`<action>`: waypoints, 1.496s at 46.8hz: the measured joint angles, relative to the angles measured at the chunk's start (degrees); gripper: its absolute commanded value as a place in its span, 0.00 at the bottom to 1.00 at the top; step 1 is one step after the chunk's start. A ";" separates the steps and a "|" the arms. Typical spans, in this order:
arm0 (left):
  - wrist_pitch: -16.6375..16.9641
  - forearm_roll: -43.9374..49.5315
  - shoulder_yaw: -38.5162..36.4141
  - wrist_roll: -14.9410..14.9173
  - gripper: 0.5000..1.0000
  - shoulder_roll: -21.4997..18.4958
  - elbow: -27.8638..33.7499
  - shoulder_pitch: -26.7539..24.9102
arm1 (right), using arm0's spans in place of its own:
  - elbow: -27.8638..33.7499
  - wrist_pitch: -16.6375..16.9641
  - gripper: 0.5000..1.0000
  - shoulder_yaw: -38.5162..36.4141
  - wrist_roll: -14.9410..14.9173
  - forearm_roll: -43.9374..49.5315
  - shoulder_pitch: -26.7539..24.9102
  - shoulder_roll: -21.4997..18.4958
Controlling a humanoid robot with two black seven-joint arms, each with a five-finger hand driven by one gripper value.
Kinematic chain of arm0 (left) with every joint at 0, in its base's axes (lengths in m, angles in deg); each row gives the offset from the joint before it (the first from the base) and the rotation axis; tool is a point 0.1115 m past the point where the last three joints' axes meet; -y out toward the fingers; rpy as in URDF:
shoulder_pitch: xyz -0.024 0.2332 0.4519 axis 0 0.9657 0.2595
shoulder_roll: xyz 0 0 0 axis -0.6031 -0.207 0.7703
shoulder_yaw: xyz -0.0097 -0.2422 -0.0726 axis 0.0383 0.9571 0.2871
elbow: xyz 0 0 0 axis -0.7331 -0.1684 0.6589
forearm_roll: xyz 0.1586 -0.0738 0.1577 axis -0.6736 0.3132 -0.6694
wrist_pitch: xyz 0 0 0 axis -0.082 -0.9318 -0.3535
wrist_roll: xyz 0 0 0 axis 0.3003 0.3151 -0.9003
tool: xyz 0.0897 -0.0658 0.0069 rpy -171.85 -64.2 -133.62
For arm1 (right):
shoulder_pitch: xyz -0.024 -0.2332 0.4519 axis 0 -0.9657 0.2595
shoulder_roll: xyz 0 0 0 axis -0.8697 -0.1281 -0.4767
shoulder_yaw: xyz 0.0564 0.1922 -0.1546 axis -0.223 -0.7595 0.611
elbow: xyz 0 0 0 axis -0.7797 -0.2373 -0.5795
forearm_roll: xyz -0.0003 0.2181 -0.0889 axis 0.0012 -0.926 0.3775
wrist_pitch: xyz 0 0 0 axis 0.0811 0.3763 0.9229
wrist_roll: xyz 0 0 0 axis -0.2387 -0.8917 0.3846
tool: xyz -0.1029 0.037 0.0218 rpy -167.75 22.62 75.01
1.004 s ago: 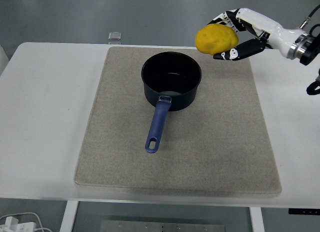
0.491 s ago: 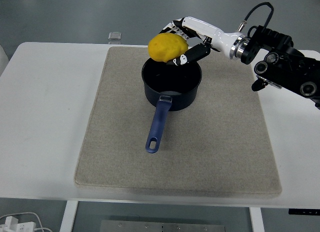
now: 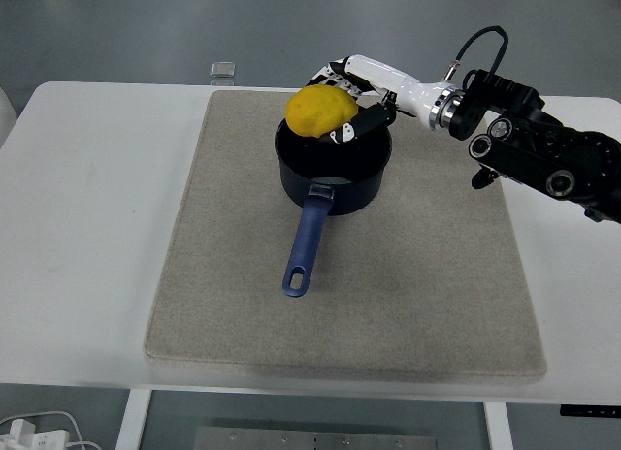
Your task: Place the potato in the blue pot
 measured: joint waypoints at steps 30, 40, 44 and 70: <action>0.00 0.00 0.00 -0.03 1.00 0.00 0.00 0.00 | 0.09 0.02 0.90 0.00 0.03 0.02 -0.95 0.06; 0.01 0.00 0.00 -0.03 1.00 0.00 0.00 0.00 | 0.07 -0.03 0.90 0.00 0.05 0.00 -0.94 0.06; 0.04 0.00 0.00 -0.02 1.00 0.00 0.00 -0.01 | 0.06 -0.06 0.90 0.00 0.05 0.00 -0.92 0.06; 0.00 0.00 0.00 -0.02 1.00 0.00 0.00 -0.01 | 0.09 -0.59 0.90 -1.12 0.19 -0.08 -0.61 0.51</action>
